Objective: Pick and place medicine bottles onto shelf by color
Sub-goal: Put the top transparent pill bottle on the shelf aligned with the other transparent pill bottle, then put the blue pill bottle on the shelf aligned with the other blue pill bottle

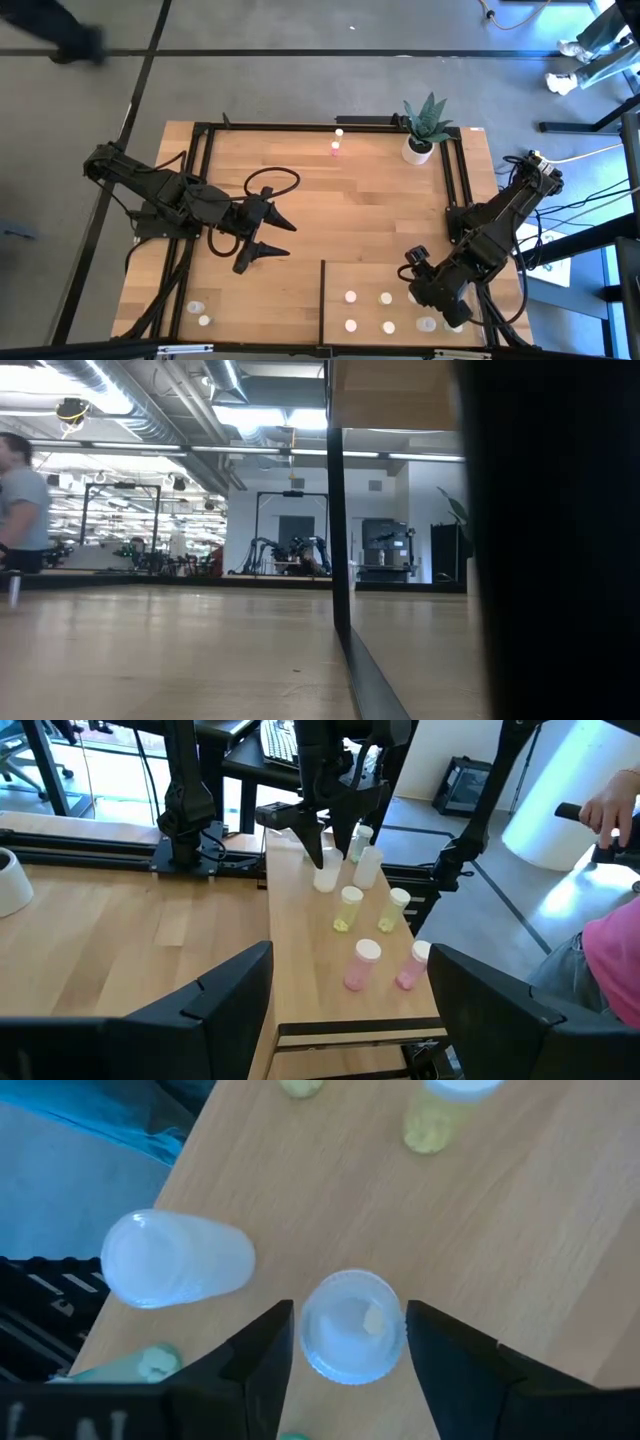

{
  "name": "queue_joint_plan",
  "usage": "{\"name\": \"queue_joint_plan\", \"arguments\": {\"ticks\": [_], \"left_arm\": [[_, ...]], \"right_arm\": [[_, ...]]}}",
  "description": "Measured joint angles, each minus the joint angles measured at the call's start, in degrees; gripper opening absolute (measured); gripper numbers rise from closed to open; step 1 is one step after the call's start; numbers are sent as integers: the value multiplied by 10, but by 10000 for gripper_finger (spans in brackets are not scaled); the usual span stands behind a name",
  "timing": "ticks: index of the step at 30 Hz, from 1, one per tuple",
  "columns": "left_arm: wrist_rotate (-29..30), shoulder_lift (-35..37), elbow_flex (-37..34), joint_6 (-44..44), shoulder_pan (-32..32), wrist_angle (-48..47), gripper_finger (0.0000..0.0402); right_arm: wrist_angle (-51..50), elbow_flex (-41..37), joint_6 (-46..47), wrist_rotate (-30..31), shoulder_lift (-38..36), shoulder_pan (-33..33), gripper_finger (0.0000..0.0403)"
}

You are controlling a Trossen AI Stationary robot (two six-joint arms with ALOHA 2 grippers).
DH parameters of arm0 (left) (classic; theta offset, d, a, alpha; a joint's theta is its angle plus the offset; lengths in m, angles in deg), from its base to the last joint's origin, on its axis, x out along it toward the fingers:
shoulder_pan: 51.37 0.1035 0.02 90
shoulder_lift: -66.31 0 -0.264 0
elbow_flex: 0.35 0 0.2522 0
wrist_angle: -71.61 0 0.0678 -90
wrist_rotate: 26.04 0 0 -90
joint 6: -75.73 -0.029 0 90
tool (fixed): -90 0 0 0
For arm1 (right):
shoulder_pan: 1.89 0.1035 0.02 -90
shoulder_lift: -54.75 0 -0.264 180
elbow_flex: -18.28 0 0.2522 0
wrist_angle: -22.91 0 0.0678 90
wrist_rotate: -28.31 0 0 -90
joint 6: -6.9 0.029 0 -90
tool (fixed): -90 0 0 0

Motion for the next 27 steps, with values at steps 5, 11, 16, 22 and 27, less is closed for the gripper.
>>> {"name": "queue_joint_plan", "arguments": {"ticks": [5, 11, 16, 22, 27], "left_arm": [[0, 0, 0, 0, 0, 0, 259], [0, 0, 0, 0, 0, 0, 259], [0, 0, 0, 0, 0, 0, 259], [0, 0, 0, 1, 0, -2, 259], [0, 0, 0, 17, 0, -26, 259]], "right_arm": [[-1, 0, 0, 0, 0, 0, 195], [-5, 10, 0, 0, -11, -1, 195], [-6, 27, 0, 1, -29, -1, 195], [-7, 49, -1, 44, -46, -2, 195], [-7, 62, -1, 95, -63, -2, 195]]}}
